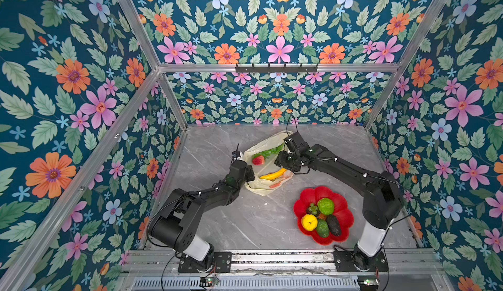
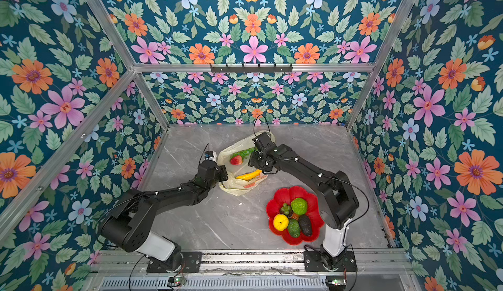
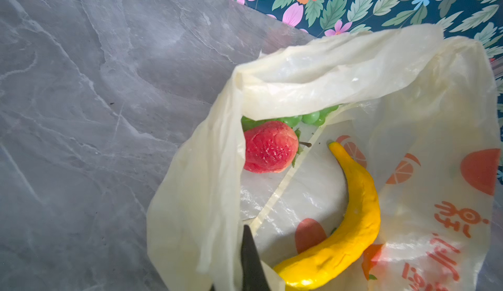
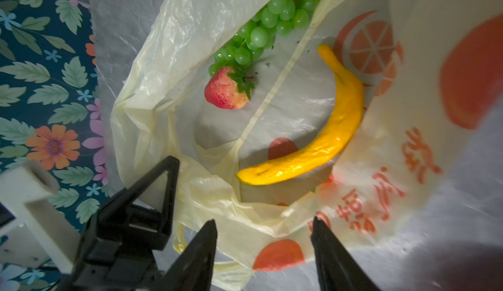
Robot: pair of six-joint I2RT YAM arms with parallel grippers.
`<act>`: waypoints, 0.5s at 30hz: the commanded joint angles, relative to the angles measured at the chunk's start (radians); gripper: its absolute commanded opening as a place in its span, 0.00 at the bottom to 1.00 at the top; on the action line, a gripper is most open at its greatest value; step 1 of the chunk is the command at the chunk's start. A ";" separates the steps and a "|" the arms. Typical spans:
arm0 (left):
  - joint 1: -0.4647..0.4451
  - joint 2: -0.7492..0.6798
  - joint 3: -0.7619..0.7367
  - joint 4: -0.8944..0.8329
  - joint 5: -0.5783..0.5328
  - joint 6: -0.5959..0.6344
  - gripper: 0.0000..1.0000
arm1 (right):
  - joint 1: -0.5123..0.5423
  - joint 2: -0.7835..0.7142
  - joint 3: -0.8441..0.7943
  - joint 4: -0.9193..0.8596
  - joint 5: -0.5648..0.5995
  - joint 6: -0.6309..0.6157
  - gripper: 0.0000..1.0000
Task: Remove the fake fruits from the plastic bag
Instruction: 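Move the right gripper back into the bag toward the yellow banana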
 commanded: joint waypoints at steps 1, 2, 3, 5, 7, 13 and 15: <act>0.000 -0.002 0.005 0.003 0.008 0.007 0.01 | -0.008 0.073 0.042 0.129 -0.048 0.087 0.57; -0.001 -0.003 0.003 0.004 0.008 0.005 0.01 | -0.010 0.097 0.053 0.140 -0.047 0.102 0.56; -0.001 -0.007 0.001 0.006 0.008 0.003 0.01 | -0.010 0.118 0.061 0.156 -0.043 0.114 0.56; -0.001 -0.012 -0.002 0.006 0.007 0.003 0.01 | -0.012 0.152 0.070 0.183 -0.033 0.133 0.55; -0.001 -0.018 -0.001 0.004 0.002 0.005 0.01 | -0.016 0.186 0.086 0.200 -0.036 0.148 0.55; -0.001 -0.013 0.001 0.003 0.007 0.005 0.01 | -0.025 0.257 0.116 0.240 -0.042 0.182 0.53; -0.001 -0.014 0.001 0.003 0.007 0.005 0.01 | -0.025 0.275 0.124 0.250 -0.042 0.191 0.53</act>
